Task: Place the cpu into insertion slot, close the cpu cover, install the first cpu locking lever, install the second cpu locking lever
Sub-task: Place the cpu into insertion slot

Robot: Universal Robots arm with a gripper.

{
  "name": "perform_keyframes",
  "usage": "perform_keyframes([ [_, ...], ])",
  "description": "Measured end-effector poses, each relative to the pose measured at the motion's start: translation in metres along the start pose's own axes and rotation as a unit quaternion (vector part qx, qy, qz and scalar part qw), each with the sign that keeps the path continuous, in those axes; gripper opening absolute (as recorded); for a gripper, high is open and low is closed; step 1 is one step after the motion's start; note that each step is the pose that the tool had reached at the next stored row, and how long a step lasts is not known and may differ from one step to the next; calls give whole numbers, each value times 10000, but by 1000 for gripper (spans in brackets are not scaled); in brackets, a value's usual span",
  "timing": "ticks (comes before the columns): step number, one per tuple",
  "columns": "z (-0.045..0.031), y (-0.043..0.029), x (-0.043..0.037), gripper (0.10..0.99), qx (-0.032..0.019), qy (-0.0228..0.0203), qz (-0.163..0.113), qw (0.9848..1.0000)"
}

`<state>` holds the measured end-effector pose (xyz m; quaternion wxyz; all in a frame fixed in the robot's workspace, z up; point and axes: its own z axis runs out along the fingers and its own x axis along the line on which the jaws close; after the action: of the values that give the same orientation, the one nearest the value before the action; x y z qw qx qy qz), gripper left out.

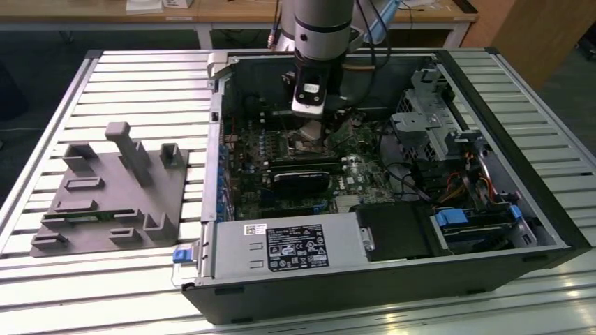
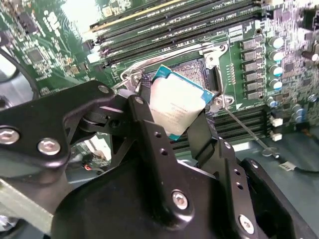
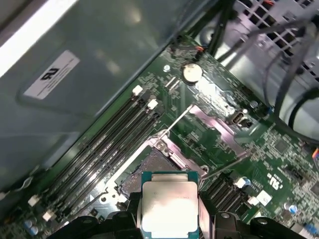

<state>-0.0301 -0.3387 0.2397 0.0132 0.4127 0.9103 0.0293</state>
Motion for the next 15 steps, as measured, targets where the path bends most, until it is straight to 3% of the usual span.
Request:
perform_keyframes([
  [4, 5, 0, 0, 537, 1, -19, 281, 9996],
  [8, 12, -1, 0, 537, 1, -41, 606, 9982],
  [12, 22, -1, 0, 537, 1, -63, 964, 9953],
  [15, 30, -2, 0, 537, 2, -81, 1237, 9923],
])
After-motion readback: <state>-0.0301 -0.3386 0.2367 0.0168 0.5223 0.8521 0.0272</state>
